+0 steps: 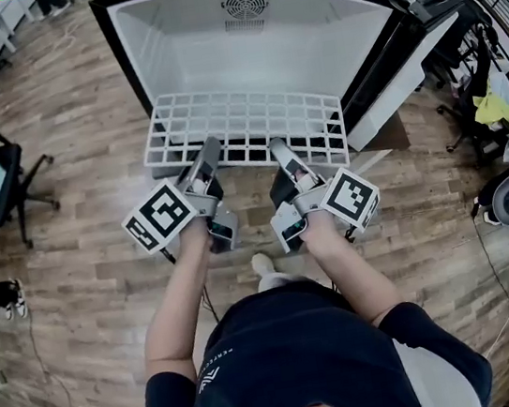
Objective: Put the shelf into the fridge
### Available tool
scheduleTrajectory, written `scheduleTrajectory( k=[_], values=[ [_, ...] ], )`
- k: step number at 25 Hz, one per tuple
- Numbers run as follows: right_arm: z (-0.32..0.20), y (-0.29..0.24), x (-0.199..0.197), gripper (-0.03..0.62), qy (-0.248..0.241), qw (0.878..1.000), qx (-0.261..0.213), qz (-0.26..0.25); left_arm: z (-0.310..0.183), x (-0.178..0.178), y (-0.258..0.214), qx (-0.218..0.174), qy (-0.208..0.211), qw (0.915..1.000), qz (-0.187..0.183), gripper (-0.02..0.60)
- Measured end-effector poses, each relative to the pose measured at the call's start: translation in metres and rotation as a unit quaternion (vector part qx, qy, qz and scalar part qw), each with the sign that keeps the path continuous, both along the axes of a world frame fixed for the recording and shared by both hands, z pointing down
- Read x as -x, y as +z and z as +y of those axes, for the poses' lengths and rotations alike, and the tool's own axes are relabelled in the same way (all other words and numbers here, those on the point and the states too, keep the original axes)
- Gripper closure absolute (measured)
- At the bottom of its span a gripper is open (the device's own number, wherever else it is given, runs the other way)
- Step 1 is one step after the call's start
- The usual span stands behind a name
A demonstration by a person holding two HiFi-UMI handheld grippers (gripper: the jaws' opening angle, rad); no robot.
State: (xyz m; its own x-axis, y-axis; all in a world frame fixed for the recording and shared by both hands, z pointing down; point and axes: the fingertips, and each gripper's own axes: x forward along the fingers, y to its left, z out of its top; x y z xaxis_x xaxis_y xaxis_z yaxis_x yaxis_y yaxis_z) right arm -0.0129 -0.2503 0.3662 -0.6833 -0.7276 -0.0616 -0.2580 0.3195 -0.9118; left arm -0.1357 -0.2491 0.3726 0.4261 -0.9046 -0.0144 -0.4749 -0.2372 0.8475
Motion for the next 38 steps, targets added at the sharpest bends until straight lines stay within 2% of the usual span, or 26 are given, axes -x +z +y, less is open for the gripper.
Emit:
scheduleTrajectory(
  k=[5,6,10,14,16,19,22,26,31,35,38],
  values=[
    [-0.007,-0.001,0.0,0.53,-0.001,1.0,0.003,0.002,-0.007,0.006,0.0,0.003,-0.005,0.9994,-0.035,0.476],
    [-0.009,-0.001,0.0,0.53,-0.001,1.0,0.002,0.002,-0.008,0.006,0.0,0.002,-0.005,0.9994,-0.034,0.476],
    [-0.012,0.001,0.001,0.531,-0.003,1.0,0.006,0.002,-0.012,0.0,0.0,0.0,-0.002,1.0,0.008,0.476],
    [-0.014,0.0,0.001,0.531,-0.011,1.0,0.003,-0.007,-0.012,0.002,0.001,0.003,-0.006,1.0,-0.007,0.476],
    [-0.014,-0.001,0.002,0.533,-0.012,1.0,-0.001,-0.011,-0.012,0.002,0.001,0.001,-0.008,1.0,-0.001,0.476],
    [-0.011,-0.001,0.004,0.533,-0.013,1.0,-0.004,-0.016,-0.01,0.007,0.003,0.002,-0.016,0.9995,-0.028,0.476],
    [-0.009,0.001,0.004,0.532,-0.015,1.0,-0.007,-0.012,-0.009,0.004,0.003,0.0,-0.013,0.9999,0.001,0.477],
    [-0.013,0.0,0.002,0.531,-0.019,1.0,-0.011,-0.008,-0.01,0.008,0.002,0.003,-0.019,0.9993,-0.032,0.476],
    [-0.014,0.0,0.003,0.54,-0.028,0.999,-0.001,-0.028,-0.011,0.003,0.002,-0.001,-0.02,0.9998,0.008,0.476],
    [-0.015,0.001,0.003,0.546,-0.035,0.999,0.005,-0.039,-0.01,0.007,0.004,0.004,-0.028,0.9995,-0.018,0.476],
    [-0.015,0.004,0.004,0.549,-0.037,0.998,0.011,-0.043,-0.011,0.003,0.007,0.002,-0.026,0.9996,0.007,0.476]
  ],
)
